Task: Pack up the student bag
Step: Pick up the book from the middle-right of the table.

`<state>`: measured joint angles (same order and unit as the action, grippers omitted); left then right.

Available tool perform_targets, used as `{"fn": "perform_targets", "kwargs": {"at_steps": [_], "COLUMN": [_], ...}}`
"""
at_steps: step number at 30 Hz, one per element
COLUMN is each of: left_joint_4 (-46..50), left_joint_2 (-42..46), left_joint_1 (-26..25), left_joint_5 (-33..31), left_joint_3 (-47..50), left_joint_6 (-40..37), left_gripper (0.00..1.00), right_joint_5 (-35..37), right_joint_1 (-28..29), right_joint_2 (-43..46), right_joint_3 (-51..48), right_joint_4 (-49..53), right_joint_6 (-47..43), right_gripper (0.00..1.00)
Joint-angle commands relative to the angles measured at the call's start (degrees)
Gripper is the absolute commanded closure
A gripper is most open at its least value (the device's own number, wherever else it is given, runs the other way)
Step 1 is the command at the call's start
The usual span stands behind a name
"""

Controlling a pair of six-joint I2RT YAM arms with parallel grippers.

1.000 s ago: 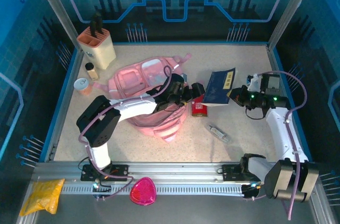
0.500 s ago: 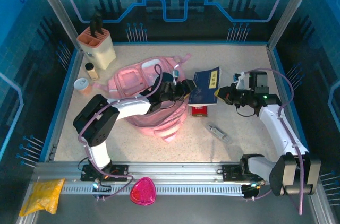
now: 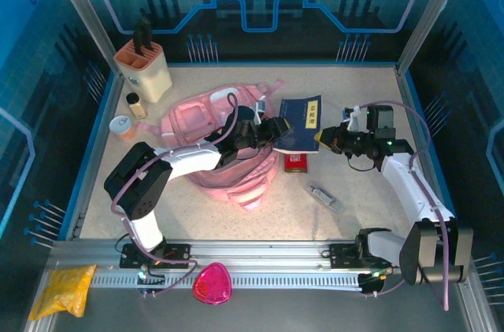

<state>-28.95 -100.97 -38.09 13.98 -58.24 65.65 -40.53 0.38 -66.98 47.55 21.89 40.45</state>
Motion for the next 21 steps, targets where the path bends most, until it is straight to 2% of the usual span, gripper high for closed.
{"fn": "perform_targets", "kwargs": {"at_steps": [1, 4, 6, 8, 12, 17, 21], "left_joint_4": [-2.0, -2.1, -2.3, -2.6, -3.4, -5.7, -5.8], "left_joint_2": [2.8, 4.1, 5.4, 7.1, 9.8, 10.3, 10.3], "left_joint_1": [-0.3, -0.3, -0.2, -0.1, 0.0, 0.0, -0.1], "left_joint_5": [1.5, 1.4, 1.0, -0.1, -1.9, -2.0, -2.1], "left_joint_3": [-0.6, -0.5, -0.1, 0.5, 1.3, 1.4, 1.2], "left_joint_6": [-0.6, -0.7, -0.6, -0.5, -0.3, 1.2, 1.2], "left_gripper": [0.81, 0.90, 0.96, 0.99, 1.00, 1.00, 1.00], "right_joint_5": [-2.4, -3.0, -3.4, -3.8, -5.2, -7.6, -10.8], "right_joint_1": [0.5, 0.4, -0.2, -0.9, -1.3, 1.9, 5.1], "right_joint_2": [-0.3, -0.3, 0.2, 0.7, 0.9, 0.1, 0.1], "right_joint_3": [-0.7, -0.5, -0.7, -1.2, -2.4, -3.0, -5.2], "right_joint_4": [-1.3, -1.0, -0.5, -0.2, -0.5, -5.3, -18.2], "right_joint_6": [-1.6, -2.2, -2.3, -2.1, -0.7, 3.3, 11.7], "right_gripper": [1.00, 0.86, 0.70, 0.52, 0.29, 0.11, 0.05]}}
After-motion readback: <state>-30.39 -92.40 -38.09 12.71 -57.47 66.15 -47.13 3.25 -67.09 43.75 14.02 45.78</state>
